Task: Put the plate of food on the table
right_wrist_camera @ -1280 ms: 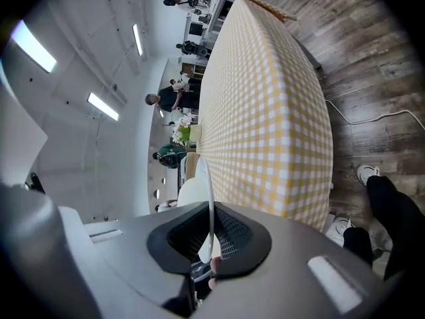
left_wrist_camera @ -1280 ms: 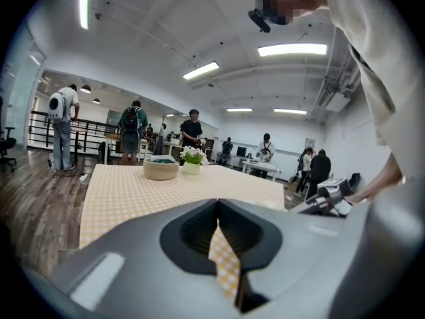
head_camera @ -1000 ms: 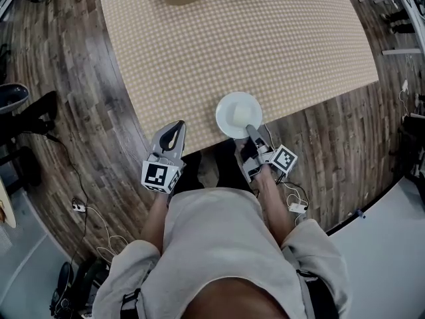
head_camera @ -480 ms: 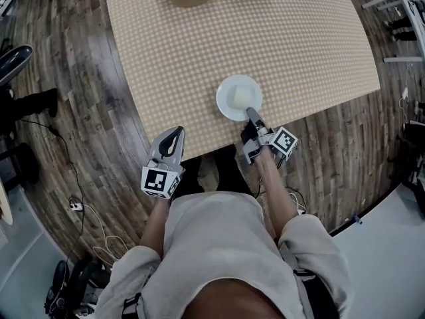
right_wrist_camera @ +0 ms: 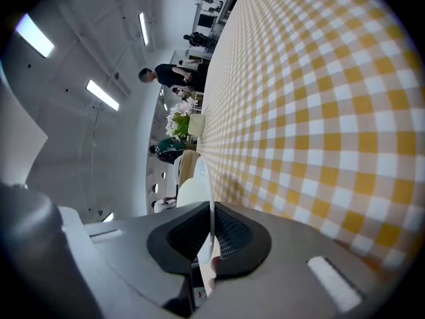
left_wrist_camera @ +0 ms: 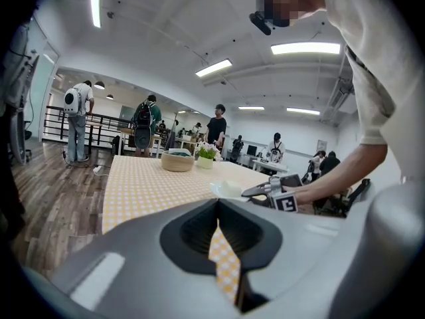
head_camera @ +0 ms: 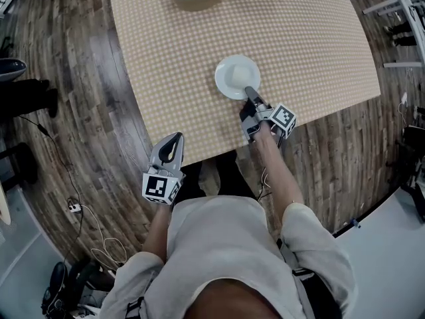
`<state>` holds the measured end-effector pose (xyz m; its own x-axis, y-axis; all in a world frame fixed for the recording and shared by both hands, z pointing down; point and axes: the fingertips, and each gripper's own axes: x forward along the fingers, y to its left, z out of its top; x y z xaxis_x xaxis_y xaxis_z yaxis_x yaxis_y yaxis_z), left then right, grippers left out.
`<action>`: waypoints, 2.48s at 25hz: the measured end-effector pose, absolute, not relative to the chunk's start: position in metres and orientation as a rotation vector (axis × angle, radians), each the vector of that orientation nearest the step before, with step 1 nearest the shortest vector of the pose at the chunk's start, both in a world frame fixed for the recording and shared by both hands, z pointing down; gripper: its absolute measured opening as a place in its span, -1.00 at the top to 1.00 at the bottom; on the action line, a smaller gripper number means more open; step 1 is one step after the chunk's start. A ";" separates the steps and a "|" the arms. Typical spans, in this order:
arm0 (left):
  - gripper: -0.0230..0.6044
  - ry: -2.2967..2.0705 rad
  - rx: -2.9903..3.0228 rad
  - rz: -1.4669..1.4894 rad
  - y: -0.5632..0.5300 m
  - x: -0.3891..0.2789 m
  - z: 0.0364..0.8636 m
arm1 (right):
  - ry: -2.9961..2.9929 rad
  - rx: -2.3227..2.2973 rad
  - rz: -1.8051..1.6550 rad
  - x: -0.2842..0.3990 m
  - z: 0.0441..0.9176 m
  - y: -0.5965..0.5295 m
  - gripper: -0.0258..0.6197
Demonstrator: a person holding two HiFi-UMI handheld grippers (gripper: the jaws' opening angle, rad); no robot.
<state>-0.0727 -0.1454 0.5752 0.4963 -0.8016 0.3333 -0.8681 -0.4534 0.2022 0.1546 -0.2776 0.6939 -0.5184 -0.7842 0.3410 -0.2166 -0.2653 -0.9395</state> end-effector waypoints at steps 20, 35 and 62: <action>0.89 -1.437 2.358 0.245 -0.142 -0.099 0.576 | 1.413 -1.346 -1.952 0.143 0.723 -0.321 0.89; 0.90 -1.425 2.354 0.245 -0.133 -0.098 0.577 | 1.446 -1.132 -1.801 0.147 0.702 -0.321 0.52; 0.89 -1.374 2.370 0.217 -0.138 -0.084 0.577 | 2.894 -1.251 -1.709 0.106 0.709 -0.288 0.33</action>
<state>-0.0842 -0.1375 0.5775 0.5070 -0.7993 0.3226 -0.8598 -0.4426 0.2547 0.1063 -0.2877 0.7086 -0.6711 -0.3305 0.6636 -0.7407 0.3362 -0.5817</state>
